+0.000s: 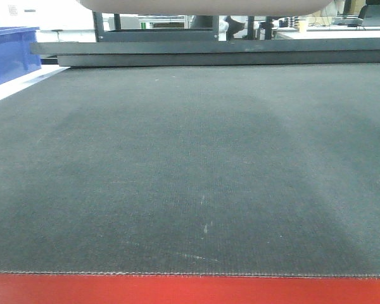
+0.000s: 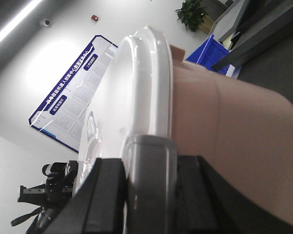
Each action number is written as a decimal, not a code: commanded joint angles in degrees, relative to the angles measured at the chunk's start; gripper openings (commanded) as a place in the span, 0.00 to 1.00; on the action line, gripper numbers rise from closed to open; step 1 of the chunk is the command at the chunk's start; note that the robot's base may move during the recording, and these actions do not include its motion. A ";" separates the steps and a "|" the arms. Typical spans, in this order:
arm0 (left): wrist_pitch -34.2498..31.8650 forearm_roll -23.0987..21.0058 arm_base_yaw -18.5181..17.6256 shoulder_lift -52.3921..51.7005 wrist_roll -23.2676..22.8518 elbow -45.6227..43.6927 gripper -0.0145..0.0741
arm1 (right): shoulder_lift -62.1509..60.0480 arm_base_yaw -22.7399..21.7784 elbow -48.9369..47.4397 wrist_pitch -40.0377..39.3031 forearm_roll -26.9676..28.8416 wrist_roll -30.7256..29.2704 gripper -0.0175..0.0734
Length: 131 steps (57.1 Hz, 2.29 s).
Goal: Grab white bin and place on right shelf
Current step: 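Lift the pink bin off the table with both grippers, then hold the bin raised with both grippers while backing away from the table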
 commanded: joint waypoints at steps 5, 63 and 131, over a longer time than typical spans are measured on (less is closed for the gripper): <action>15.22 -5.35 -2.46 -2.90 -0.26 -1.77 0.02 | -2.54 1.70 -1.89 12.18 6.96 -0.45 0.26; 15.22 -5.35 -2.46 -2.90 -0.26 -1.77 0.02 | -2.54 1.70 -1.89 -0.86 6.96 -0.45 0.26; 15.22 -5.35 -2.46 -2.90 -0.26 -1.77 0.02 | -2.43 1.70 -1.89 -1.52 6.96 -0.45 0.26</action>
